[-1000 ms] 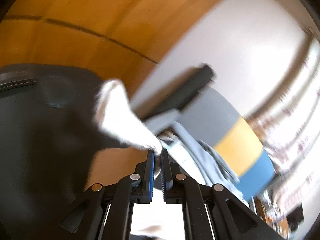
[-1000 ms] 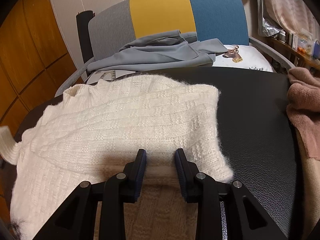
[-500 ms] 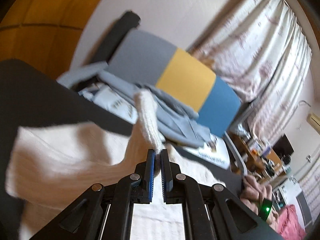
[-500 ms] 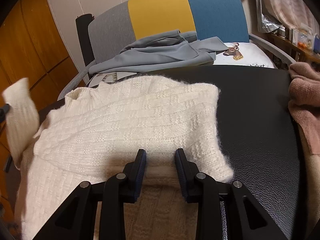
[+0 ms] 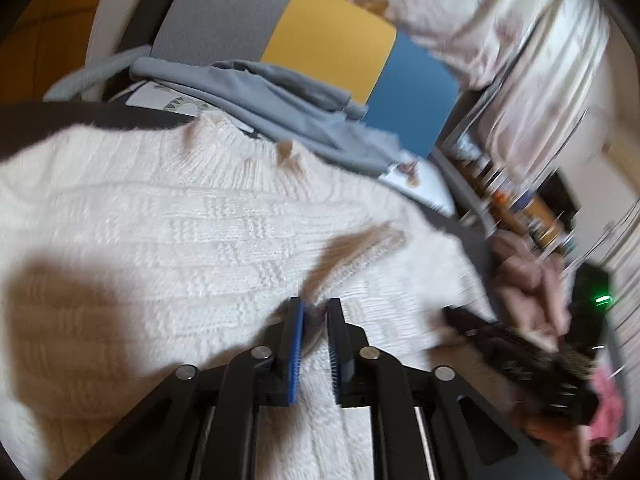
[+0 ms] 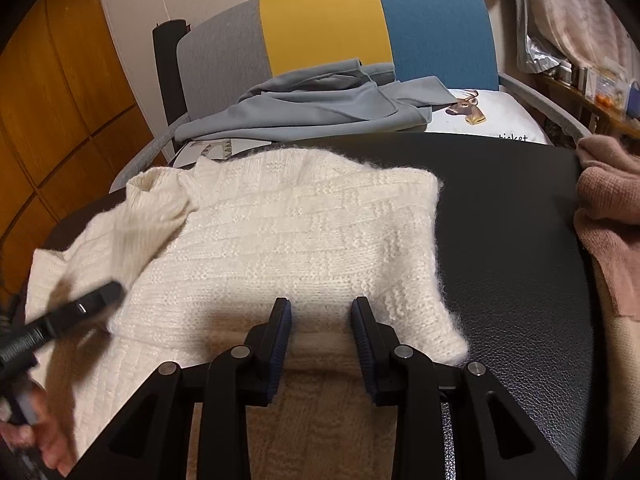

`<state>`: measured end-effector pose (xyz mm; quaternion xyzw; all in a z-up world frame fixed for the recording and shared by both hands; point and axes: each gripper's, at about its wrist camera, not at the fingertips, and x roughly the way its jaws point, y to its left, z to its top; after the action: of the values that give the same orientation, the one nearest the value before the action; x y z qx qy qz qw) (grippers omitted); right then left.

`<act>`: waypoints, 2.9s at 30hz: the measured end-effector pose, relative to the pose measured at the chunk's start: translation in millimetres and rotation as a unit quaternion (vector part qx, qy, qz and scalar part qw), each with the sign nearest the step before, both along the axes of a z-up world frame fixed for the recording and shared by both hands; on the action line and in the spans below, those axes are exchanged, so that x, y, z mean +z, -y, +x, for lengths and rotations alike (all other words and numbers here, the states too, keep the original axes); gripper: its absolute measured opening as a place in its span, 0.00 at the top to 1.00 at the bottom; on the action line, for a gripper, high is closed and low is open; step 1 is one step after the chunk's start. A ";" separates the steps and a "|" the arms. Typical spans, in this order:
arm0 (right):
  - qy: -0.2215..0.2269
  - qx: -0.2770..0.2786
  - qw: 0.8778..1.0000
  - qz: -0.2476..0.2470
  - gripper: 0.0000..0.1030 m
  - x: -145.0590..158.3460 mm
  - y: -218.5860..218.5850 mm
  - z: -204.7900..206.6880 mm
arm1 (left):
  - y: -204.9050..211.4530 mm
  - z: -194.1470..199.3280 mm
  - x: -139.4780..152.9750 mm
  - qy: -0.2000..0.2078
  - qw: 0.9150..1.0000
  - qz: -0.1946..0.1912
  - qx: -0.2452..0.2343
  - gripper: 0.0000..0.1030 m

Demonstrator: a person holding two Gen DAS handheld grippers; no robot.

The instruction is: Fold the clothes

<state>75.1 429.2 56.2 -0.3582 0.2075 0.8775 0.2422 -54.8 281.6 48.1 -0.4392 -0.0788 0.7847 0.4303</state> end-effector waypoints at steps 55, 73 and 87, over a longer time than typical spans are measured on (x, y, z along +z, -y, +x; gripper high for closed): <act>-0.123 0.009 0.978 -0.166 0.95 -13.9 -7.8 -30.6 | 245.2 -77.7 -26.9 0.068 0.943 0.139 0.296 0.82; -0.105 0.020 0.984 -0.140 0.93 -10.6 -4.0 -35.6 | 275.5 -38.0 -15.6 0.055 0.916 0.092 0.386 0.83; -0.084 0.017 0.991 -0.101 0.81 3.7 0.8 -33.9 | 144.1 -92.3 -8.2 -0.034 0.974 -0.055 0.216 0.78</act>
<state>41.2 428.4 59.9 -0.3088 0.3087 0.8831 0.1718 -147.1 137.5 39.9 -0.4079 -0.1137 0.8768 0.2278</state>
